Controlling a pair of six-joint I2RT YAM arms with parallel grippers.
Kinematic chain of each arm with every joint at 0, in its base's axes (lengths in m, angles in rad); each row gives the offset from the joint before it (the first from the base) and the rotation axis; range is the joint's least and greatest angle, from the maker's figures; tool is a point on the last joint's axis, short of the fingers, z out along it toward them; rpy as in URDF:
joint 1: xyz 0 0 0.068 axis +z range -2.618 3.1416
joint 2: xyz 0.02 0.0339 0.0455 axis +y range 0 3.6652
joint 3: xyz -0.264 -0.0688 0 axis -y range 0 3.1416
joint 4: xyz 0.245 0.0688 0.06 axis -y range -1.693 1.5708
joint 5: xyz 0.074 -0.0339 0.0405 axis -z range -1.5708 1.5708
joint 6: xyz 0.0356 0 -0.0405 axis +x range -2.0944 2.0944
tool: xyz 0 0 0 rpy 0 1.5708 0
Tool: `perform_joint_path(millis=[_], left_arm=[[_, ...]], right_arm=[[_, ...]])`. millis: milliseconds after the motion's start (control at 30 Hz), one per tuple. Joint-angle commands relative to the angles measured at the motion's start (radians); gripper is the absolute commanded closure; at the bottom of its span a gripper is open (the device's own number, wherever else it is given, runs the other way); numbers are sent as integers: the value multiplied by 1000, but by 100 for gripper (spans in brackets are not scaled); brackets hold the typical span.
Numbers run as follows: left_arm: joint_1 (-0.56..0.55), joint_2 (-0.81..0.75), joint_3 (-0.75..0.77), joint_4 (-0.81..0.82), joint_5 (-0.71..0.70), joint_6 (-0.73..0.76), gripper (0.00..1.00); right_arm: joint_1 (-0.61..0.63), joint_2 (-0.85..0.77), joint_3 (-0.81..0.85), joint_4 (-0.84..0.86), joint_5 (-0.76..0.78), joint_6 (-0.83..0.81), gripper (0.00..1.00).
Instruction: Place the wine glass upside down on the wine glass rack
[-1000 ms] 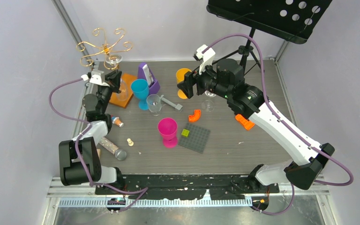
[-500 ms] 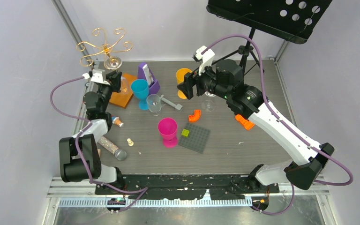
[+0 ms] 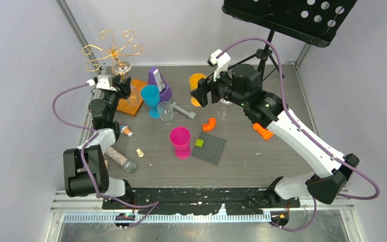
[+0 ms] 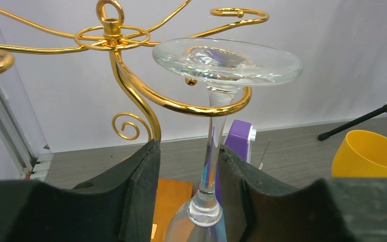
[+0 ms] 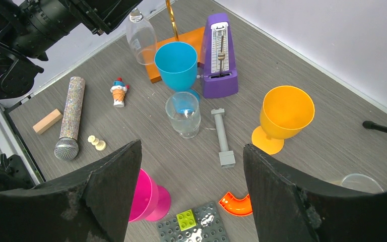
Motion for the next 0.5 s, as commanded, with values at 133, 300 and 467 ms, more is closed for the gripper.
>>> perform_joint_path(millis=[133,300,467], left_arm=[[9,-136,-71,18,-58,12,48],[8,-250,-118,-88,-133,-28,35],[6,-435,-133,-386,-334,-57,16]], right_arm=[[-4,-3,11,30,16,-13,20],[-8,13,39,5,140,22,20],[-92,80,154,-160,251,142,20]])
